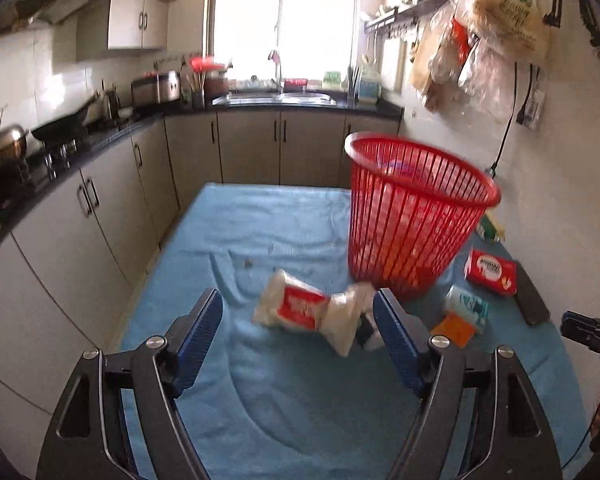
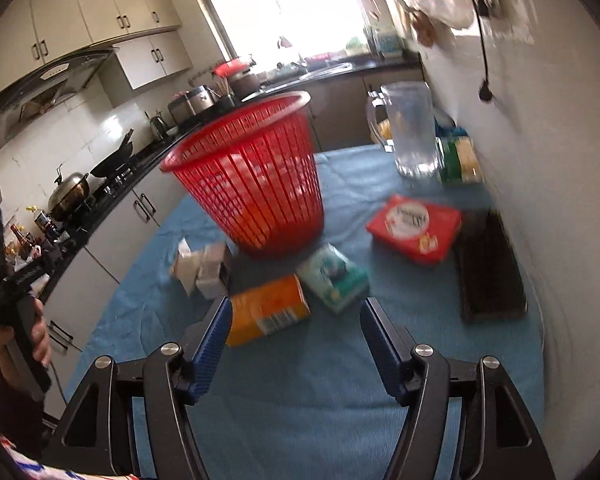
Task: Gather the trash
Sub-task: 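Grasp the red-and-white wipe pack with the left tool while the right tool grasps the orange box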
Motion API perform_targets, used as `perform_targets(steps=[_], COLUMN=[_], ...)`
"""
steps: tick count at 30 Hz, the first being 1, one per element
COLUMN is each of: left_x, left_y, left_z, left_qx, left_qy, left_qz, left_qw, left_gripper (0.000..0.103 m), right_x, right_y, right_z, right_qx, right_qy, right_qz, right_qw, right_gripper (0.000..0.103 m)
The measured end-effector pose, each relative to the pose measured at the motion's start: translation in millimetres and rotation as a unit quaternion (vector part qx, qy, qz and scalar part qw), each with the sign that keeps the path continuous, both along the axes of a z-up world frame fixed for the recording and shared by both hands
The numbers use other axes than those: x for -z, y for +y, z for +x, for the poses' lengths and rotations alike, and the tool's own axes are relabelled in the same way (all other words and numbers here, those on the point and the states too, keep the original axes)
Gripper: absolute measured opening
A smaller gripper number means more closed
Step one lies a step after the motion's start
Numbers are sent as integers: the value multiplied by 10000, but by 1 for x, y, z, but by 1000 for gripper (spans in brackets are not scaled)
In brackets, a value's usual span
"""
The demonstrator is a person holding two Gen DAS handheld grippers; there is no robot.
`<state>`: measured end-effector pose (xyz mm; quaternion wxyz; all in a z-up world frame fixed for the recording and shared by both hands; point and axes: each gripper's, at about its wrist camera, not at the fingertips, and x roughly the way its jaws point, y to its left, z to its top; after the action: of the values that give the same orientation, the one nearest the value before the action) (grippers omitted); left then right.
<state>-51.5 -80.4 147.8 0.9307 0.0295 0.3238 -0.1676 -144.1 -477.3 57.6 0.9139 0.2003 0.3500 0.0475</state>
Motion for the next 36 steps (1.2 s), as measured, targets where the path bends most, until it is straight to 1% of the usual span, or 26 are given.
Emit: perform_targets(steps=[4, 7, 9, 11, 12, 16, 18, 24, 27, 29, 31, 33, 34, 35, 36], left_x=[29, 52, 62, 72, 77, 85, 89, 108, 112, 113, 112, 112, 113, 113, 115], left_y=[-6, -9, -10, -11, -10, -8, -11, -24, -30, -35, -37, -35, -33, -32, -33], left_z=[16, 34, 44, 56, 64, 85, 97, 124, 129, 133, 135, 136, 135, 134, 135], left_qx=[-52, -133, -184, -274, -336, -497, -634, -1054, -1094, -1112, -1119, -1130, -1122, -1076, -977], left_qy=[494, 942, 1156, 1389, 1522, 1810, 2011, 2454, 2497, 2511, 2497, 2546, 2611, 2652, 2690], left_qz=[-113, -212, -295, -501, -695, -1230, -1340, -1188, -1175, -1069, -1013, -1050, -1120, -1179, -1218], left_qw=[9987, 9952, 9927, 9887, 9853, 9745, 9683, 9563, 9549, 9556, 9565, 9547, 9522, 9509, 9504], left_gripper=[76, 77, 77, 77, 77, 78, 78, 78, 78, 81, 81, 81, 80, 71, 66], right_x=[13, 21, 23, 28, 29, 36, 39, 48, 51, 52, 53, 54, 54, 54, 54], right_y=[-5, -11, -14, -19, -19, -22, -21, -25, -24, -24, -23, -22, -22, -20, -21], right_z=[-8, -10, -10, -8, -7, -1, 2, 10, 13, 15, 18, 22, 25, 29, 31], right_qx=[68, 129, 145, 167, 172, 132, 96, 81, 55, 34, 12, -20, -33, -64, -94], right_qy=[83, 133, 156, 176, 177, 213, 240, 273, 303, 325, 346, 385, 403, 429, 444], right_qz=[181, 274, 373, 494, 520, 559, 564, 653, 654, 627, 597, 565, 538, 500, 484], right_qw=[9998, 9995, 9991, 9985, 9983, 9981, 9981, 9975, 9974, 9975, 9976, 9977, 9977, 9978, 9978], right_gripper=[71, 71, 71, 71, 71, 71, 71, 71, 71, 71, 71, 71, 71, 71, 71])
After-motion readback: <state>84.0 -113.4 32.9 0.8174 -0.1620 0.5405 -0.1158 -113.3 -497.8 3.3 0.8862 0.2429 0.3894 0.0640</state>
